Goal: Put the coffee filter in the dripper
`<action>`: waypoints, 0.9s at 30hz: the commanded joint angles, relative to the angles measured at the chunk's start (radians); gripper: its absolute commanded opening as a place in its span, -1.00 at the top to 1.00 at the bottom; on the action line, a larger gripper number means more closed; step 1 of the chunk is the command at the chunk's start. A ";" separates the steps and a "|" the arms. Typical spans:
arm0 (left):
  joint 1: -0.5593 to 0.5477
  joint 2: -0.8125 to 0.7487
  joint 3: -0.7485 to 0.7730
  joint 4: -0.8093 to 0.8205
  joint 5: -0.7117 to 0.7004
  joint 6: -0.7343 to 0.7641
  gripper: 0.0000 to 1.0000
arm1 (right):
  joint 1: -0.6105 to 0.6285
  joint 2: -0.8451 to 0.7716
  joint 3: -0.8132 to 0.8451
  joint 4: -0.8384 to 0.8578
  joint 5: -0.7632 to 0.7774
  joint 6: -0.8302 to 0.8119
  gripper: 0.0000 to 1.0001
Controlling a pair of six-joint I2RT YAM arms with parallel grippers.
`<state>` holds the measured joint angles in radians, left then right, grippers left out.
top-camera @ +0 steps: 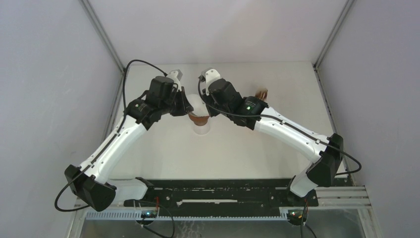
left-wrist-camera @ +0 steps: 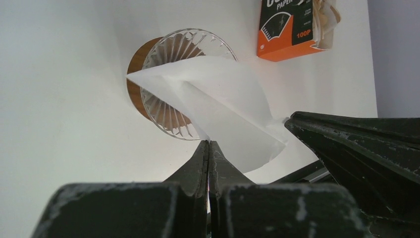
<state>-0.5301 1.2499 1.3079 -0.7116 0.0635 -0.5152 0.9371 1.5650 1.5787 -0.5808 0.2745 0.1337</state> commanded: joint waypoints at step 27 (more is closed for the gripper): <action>0.035 0.088 0.089 -0.010 -0.012 0.029 1.00 | -0.085 -0.001 0.026 0.089 -0.116 0.037 0.11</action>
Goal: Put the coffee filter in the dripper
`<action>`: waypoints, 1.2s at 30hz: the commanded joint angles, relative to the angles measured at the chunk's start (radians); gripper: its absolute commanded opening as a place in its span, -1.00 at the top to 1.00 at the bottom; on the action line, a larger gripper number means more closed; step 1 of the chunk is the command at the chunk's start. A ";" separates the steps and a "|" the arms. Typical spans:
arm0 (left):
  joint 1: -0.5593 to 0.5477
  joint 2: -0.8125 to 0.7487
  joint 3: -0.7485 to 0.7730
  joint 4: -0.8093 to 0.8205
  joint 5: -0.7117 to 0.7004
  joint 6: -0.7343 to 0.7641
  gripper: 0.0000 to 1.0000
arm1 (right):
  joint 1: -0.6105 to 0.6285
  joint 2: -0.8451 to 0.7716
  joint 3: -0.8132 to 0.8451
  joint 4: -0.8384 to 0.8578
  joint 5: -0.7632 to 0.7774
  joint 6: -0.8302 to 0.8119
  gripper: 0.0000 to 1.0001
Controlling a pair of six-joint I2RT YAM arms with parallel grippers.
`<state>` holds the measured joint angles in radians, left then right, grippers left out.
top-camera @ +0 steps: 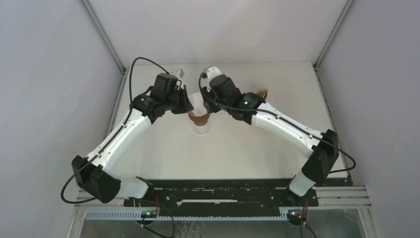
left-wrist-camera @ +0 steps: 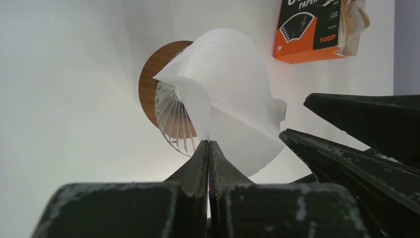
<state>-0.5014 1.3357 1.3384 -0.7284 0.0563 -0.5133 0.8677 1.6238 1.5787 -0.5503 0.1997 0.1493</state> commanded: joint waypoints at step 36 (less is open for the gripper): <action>0.006 -0.066 -0.041 0.007 -0.031 0.022 0.99 | -0.092 0.223 0.157 -0.003 -0.050 0.014 -0.10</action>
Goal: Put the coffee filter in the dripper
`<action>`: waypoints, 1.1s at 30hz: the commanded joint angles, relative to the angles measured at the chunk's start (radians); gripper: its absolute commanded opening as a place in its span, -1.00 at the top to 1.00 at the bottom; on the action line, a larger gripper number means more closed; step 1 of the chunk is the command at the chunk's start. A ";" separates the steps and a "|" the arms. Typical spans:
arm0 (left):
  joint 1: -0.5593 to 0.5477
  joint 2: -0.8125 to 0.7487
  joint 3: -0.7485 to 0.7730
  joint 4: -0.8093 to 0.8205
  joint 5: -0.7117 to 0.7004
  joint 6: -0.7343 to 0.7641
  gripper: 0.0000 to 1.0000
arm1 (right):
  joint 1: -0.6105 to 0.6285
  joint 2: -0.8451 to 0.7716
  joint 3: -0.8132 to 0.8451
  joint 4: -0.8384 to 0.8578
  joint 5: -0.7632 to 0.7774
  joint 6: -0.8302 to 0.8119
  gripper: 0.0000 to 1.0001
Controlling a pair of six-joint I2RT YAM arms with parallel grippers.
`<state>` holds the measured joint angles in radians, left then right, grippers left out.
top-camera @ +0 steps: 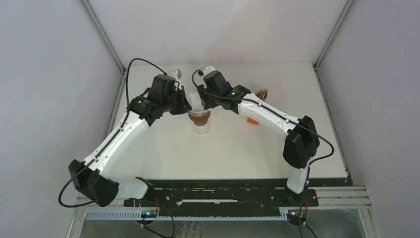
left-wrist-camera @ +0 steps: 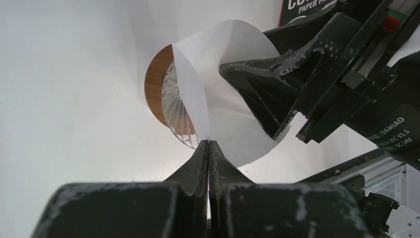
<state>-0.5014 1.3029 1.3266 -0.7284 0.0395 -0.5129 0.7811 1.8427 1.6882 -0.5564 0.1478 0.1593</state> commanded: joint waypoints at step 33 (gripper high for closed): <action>0.006 -0.123 -0.071 0.027 -0.059 0.001 0.32 | 0.043 0.002 0.088 -0.031 0.008 -0.044 -0.11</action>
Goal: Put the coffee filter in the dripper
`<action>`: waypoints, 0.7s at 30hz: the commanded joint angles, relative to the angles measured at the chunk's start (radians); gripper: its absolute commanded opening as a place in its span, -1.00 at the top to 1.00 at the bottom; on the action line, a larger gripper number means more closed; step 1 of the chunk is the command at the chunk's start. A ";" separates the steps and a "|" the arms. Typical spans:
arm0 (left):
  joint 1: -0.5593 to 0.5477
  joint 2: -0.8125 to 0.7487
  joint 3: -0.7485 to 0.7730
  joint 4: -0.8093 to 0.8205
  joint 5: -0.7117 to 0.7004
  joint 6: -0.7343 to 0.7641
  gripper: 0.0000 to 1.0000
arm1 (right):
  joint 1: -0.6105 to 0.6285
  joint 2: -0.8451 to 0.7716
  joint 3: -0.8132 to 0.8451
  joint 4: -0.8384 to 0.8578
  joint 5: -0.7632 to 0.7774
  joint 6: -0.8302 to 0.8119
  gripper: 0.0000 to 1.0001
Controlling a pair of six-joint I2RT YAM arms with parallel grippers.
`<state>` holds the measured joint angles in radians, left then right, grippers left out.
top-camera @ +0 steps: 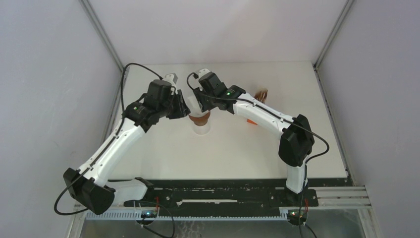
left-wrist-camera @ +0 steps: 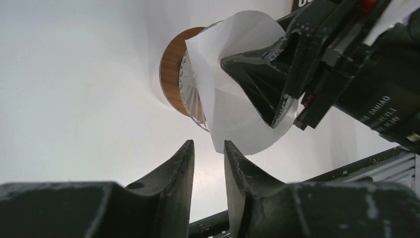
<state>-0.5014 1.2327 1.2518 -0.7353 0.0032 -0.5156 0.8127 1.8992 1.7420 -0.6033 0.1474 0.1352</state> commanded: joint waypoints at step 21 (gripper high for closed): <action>0.011 0.085 0.070 0.063 -0.076 0.024 0.15 | -0.003 -0.047 0.021 0.026 -0.013 -0.015 -0.12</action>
<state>-0.4965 1.3064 1.2587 -0.7090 -0.0505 -0.5137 0.8177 1.8877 1.7420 -0.6033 0.1459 0.1284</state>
